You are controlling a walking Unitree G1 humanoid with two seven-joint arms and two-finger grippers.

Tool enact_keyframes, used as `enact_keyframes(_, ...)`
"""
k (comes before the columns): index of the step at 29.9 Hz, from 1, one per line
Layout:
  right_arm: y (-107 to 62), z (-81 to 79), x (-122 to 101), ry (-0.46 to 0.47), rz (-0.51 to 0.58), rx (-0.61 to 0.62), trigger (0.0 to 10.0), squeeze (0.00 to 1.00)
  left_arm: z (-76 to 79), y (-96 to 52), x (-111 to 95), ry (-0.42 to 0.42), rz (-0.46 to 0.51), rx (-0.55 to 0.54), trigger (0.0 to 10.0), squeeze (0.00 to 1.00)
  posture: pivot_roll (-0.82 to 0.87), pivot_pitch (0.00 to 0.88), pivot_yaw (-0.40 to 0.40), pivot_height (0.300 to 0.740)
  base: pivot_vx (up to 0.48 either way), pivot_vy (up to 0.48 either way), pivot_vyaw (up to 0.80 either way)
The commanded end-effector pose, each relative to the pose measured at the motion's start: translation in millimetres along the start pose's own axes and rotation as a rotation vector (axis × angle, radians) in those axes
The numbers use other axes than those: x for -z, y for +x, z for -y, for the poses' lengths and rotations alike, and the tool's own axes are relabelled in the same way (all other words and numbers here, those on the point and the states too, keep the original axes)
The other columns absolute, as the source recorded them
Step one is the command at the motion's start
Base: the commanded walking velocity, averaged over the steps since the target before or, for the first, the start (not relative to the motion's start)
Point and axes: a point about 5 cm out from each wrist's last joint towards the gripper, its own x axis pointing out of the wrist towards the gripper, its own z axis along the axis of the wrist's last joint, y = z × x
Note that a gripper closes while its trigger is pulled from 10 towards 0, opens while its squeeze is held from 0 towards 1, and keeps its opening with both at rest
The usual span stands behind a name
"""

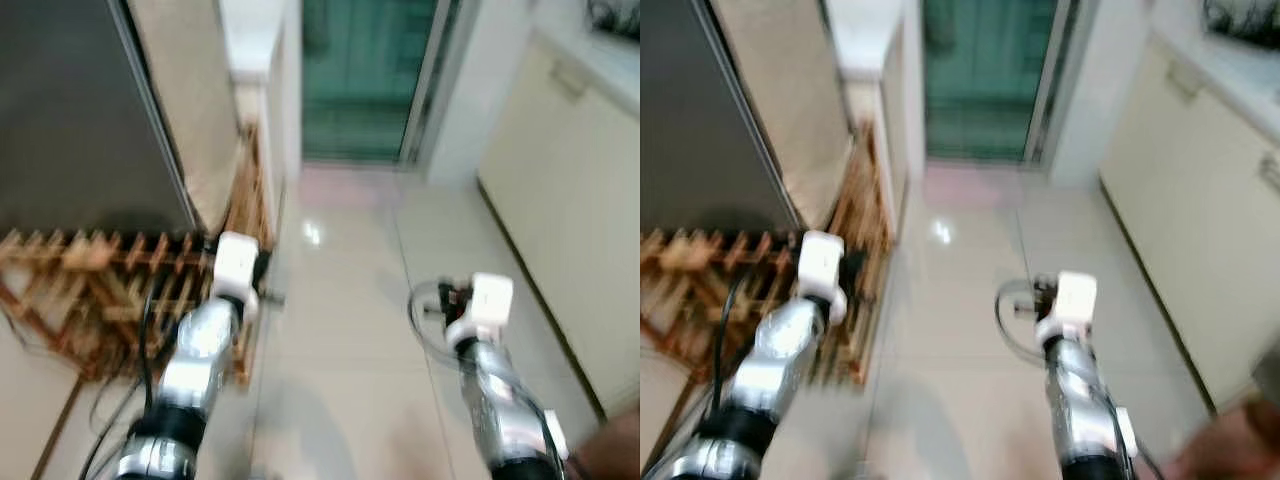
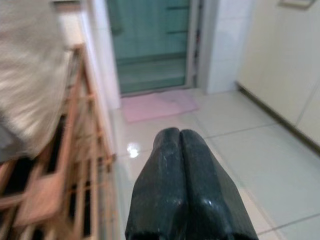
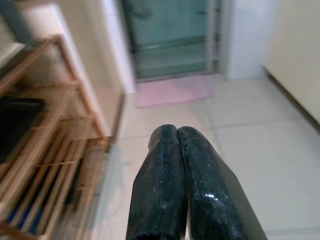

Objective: Restocking fridge

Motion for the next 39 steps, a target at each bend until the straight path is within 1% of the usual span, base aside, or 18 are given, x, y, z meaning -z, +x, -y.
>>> enact_keyframes(1, 0.7, -0.8, 1.0, -0.013, -0.012, -0.008, 10.0, 0.00, -1.4, 0.7, -0.6, 0.027, -0.008, -0.004, 10.0, 0.00, 0.02, 0.000, 0.004, 0.740, 0.000, 0.000, 0.79)
enact_keyframes(2, 0.9, -1.0, 1.0, -0.013, -0.012, -0.008, 10.0, 0.00, -1.6, 0.7, -0.5, 0.032, -0.010, -0.006, 10.0, 0.00, 0.02, 0.000, 0.004, 0.740, 0.000, 0.000, 0.79)
enact_keyframes(5, 1.8, -1.0, 1.1, -0.013, -0.014, -0.003, 10.0, 0.00, -2.3, 1.6, 0.5, 0.005, -0.024, -0.009, 10.0, 0.00, 0.02, 0.000, 0.005, 0.740, 0.000, 0.000, 0.79)
enact_keyframes(7, 2.3, -1.2, 1.3, -0.015, -0.015, -0.002, 10.0, 0.00, -3.0, 2.1, 0.4, 0.008, -0.027, -0.007, 10.0, 0.00, 0.02, 0.000, 0.006, 0.740, 0.000, 0.000, 0.79)
enact_keyframes(9, 2.2, -0.8, 0.9, -0.006, -0.006, 0.011, 10.0, 0.00, -4.2, 2.4, 3.1, 0.028, -0.052, -0.016, 10.0, 0.00, 0.02, 0.000, 0.005, 0.740, 0.000, 0.000, 0.79)
enact_keyframes(10, 1.9, -0.5, -0.3, -0.009, 0.006, 0.011, 10.0, 0.75, -6.7, 1.5, 3.0, 0.020, -0.042, -0.034, 10.0, 0.00, 0.02, 0.000, 0.005, 0.740, 0.000, 0.000, 0.00)
enact_keyframes(11, 1.7, -0.7, -1.3, -0.013, 0.013, 0.002, 10.0, 1.00, -10.4, 0.0, 1.8, 0.014, -0.020, -0.060, 10.0, 1.00, 0.02, 0.000, 0.005, 0.740, 0.000, 0.000, 0.00)
enact_keyframes(15, 1.1, -2.6, -2.7, 0.004, 0.024, -0.013, 10.0, 1.00, -9.4, 0.6, 2.7, 0.053, -0.039, -0.048, 10.0, 1.00, 0.02, 0.000, 0.003, 0.740, 0.000, 0.000, 0.00)
enact_keyframes(19, 0.4, -1.9, -5.1, 0.004, 0.044, -0.003, 10.0, 1.00, -8.1, 1.2, 2.6, 0.036, -0.036, -0.049, 10.0, 1.00, 0.02, 0.000, 0.002, 0.740, 0.000, 0.000, 0.00)
enact_keyframes(24, -0.7, -0.8, -6.9, -0.020, 0.055, -0.004, 10.0, 1.00, -5.6, 0.5, 1.7, 0.012, -0.025, -0.042, 10.0, 1.00, 0.02, 0.000, 0.002, 0.740, 0.000, 0.000, 0.00)
enact_keyframes(25, -1.4, -0.1, -6.7, -0.039, 0.056, 0.002, 10.0, 1.00, -7.2, -0.2, 0.0, 0.014, -0.006, -0.062, 10.0, 1.00, 0.01, 0.000, 0.003, 0.740, 0.000, 0.000, 0.00)
enact_keyframes(27, -1.9, 0.1, -6.8, -0.040, 0.058, 0.005, 10.0, 1.00, -9.2, -0.3, -1.0, 0.022, -0.001, -0.074, 10.0, 1.00, 0.01, 0.000, 0.003, 0.740, 0.000, 0.000, 0.00)
enact_keyframes(29, -2.8, -1.4, -7.5, -0.054, 0.068, -0.006, 10.0, 1.00, -8.7, 0.1, -2.7, 0.035, 0.006, -0.056, 10.0, 1.00, 0.01, 0.000, 0.001, 0.740, 0.000, 0.000, 0.00)
enact_keyframes(31, -3.4, -3.3, -8.7, -0.066, 0.081, -0.009, 10.0, 1.00, -2.5, 0.1, -3.7, 0.052, 0.015, -0.016, 10.0, 1.00, 0.02, 0.000, 0.001, 0.740, 0.000, 0.000, 0.00)
enact_keyframes(32, -3.0, -4.1, -10.1, -0.066, 0.091, -0.007, 10.0, 1.00, 1.0, -0.2, -3.6, 0.049, 0.018, 0.007, 10.0, 1.00, 0.02, 0.000, 0.002, 0.740, 0.000, 0.000, 0.00)
enact_keyframes(33, -2.0, -4.7, -12.7, -0.046, 0.107, 0.001, 10.0, 1.00, 3.0, -0.7, -2.9, 0.035, 0.019, 0.014, 10.0, 1.00, 0.02, 0.000, 0.004, 0.740, 0.000, 0.000, 0.00)
enact_keyframes(35, -1.2, -4.4, -15.4, -0.029, 0.122, 0.010, 10.0, 1.00, 1.5, -0.9, -3.1, 0.020, 0.022, 0.002, 10.0, 1.00, 0.02, 0.000, 0.002, 0.740, 0.000, 0.000, 0.00)
enact_keyframes(39, 0.5, -4.5, -16.2, -0.031, 0.118, 0.007, 10.0, 1.00, -1.4, -0.8, -5.1, 0.010, 0.039, -0.011, 10.0, 1.00, 0.02, 0.000, 0.002, 0.740, 0.000, 0.000, 0.00)
